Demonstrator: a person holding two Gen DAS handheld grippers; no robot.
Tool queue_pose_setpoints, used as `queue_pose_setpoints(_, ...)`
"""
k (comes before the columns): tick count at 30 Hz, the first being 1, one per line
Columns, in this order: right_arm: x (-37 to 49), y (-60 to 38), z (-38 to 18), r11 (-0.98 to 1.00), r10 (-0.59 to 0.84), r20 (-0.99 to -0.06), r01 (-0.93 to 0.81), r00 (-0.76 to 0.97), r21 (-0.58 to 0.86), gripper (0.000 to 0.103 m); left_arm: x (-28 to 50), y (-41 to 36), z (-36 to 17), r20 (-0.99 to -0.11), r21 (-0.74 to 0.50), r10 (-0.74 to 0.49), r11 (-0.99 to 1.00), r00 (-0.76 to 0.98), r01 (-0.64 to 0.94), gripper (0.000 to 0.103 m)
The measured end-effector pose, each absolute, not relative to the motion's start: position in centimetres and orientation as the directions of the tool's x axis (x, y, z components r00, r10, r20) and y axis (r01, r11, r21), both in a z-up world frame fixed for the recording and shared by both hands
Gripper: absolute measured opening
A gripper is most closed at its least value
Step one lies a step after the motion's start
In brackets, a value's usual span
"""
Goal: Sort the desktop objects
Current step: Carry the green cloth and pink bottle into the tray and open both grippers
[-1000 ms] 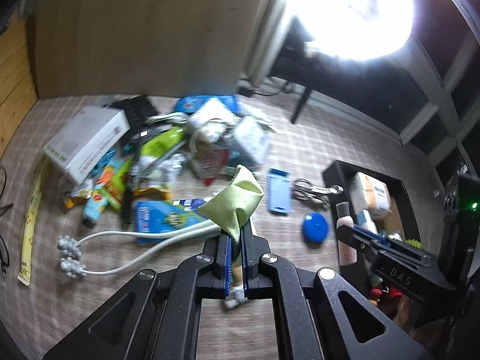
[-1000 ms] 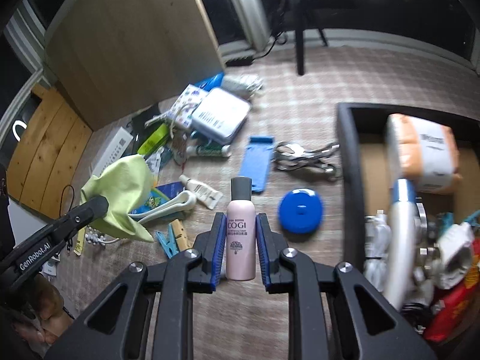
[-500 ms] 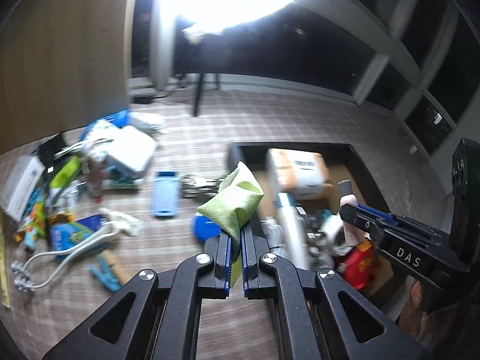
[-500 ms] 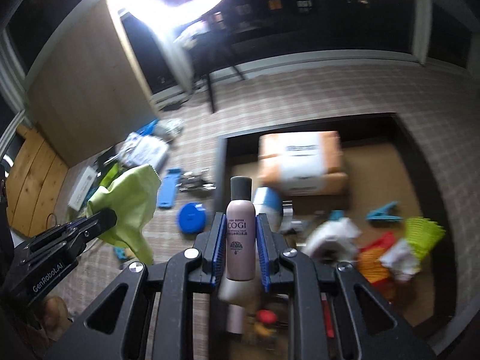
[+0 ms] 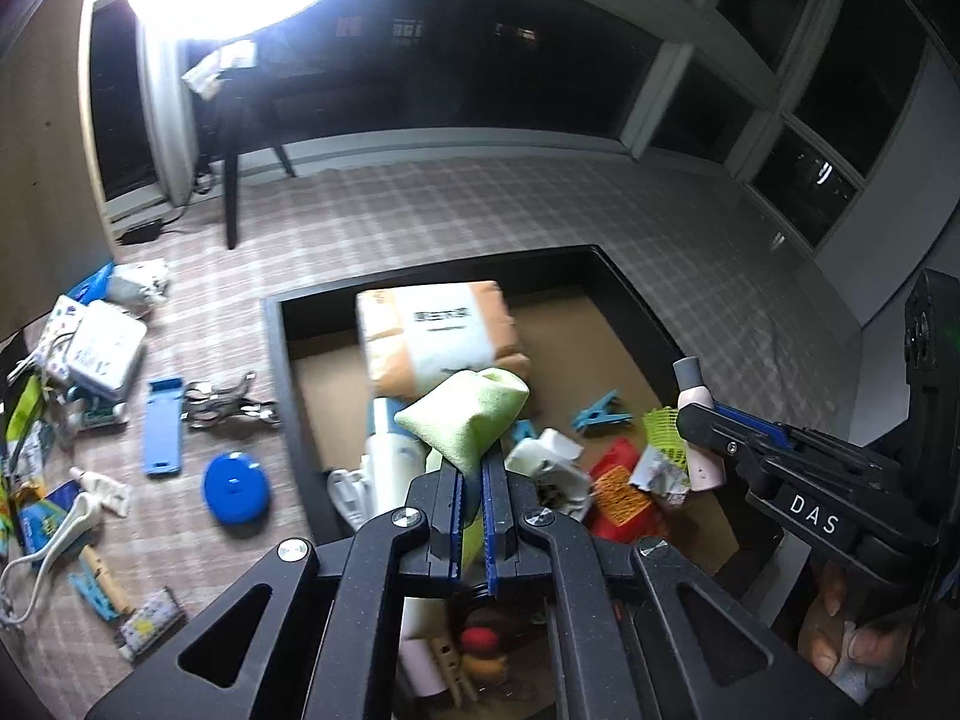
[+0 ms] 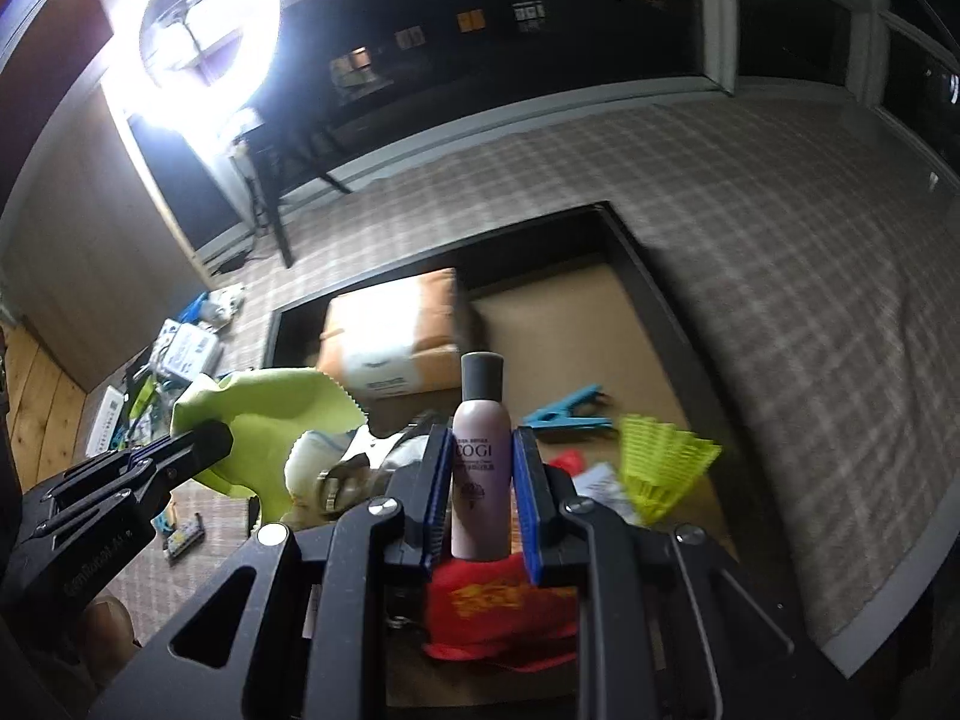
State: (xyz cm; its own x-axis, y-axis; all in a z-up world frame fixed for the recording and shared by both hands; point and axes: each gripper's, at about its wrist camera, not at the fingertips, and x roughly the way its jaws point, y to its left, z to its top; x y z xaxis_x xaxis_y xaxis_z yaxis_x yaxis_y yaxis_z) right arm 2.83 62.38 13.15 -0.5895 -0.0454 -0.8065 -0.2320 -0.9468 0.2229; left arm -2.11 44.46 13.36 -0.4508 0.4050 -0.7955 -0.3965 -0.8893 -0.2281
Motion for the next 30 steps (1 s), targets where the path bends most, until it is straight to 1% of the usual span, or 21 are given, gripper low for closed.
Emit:
queue_pose_setpoints(7,3.3,64.4,12.7,-0.939,-0.032,-0.814,-0.261,-0.580,0.223,0.020,-2.3,47.0,12.8,-0.804,-0.229,0.416,-0.876,-0.425,-0.425,0.004)
queue_pose_setpoints(8,3.4,64.5,12.6,-0.939,-0.032,-0.815,-0.261,-0.578,0.222,0.020,-2.4,47.2,12.7,-0.805,-0.229,0.418,-0.874,-0.422,-0.428,0.006)
queue_pose_setpoints(9,3.3,64.6,12.5,-0.940,-0.039,-0.816,-0.256,-0.577,0.226,0.020,-2.4,47.4,12.7,-0.805,-0.231,0.420,-0.873,-0.420,-0.430,0.011)
queue_pose_setpoints(10,3.3,64.6,12.5,-0.940,-0.046,-0.818,-0.251,-0.574,0.229,0.021,-2.5,47.5,12.7,-0.807,-0.236,0.421,-0.873,-0.413,-0.427,0.020)
queue_pose_setpoints(11,3.2,64.7,12.4,-0.940,-0.045,-0.823,-0.256,-0.566,0.227,0.028,-2.6,47.5,12.6,-0.811,-0.246,0.424,-0.872,-0.402,-0.423,0.043)
queue_pose_setpoints(12,3.1,64.8,12.4,-0.938,-0.037,-0.828,-0.266,-0.559,0.221,0.040,-2.6,47.4,12.6,-0.805,-0.253,0.432,-0.870,-0.406,-0.422,0.052)
queue_pose_setpoints(13,3.1,64.8,12.4,-0.938,-0.036,-0.827,-0.267,-0.562,0.222,0.045,-2.5,47.3,12.8,-0.799,-0.246,0.429,-0.873,-0.422,-0.421,0.049)
queue_pose_setpoints(14,3.2,64.8,12.5,-0.938,-0.035,-0.822,-0.265,-0.569,0.224,0.050,-2.4,47.3,12.8,-0.799,-0.236,0.421,-0.876,-0.429,-0.420,0.050)
queue_pose_setpoints(15,3.2,64.8,12.6,-0.938,-0.033,-0.819,-0.265,-0.573,0.223,0.051,-2.3,47.2,12.9,-0.799,-0.234,0.420,-0.876,-0.429,-0.422,0.050)
queue_pose_setpoints(22,2.3,63.4,12.7,-0.948,-0.055,-0.817,-0.228,-0.574,0.224,0.052,-2.7,45.2,12.6,-0.805,-0.235,0.399,-0.894,-0.438,-0.382,0.049)
queue_pose_setpoints(30,0.9,59.7,12.7,-0.962,-0.099,-0.818,-0.156,-0.566,0.224,0.052,-2.9,40.8,12.0,-0.815,-0.227,0.354,-0.923,-0.458,-0.310,0.048)
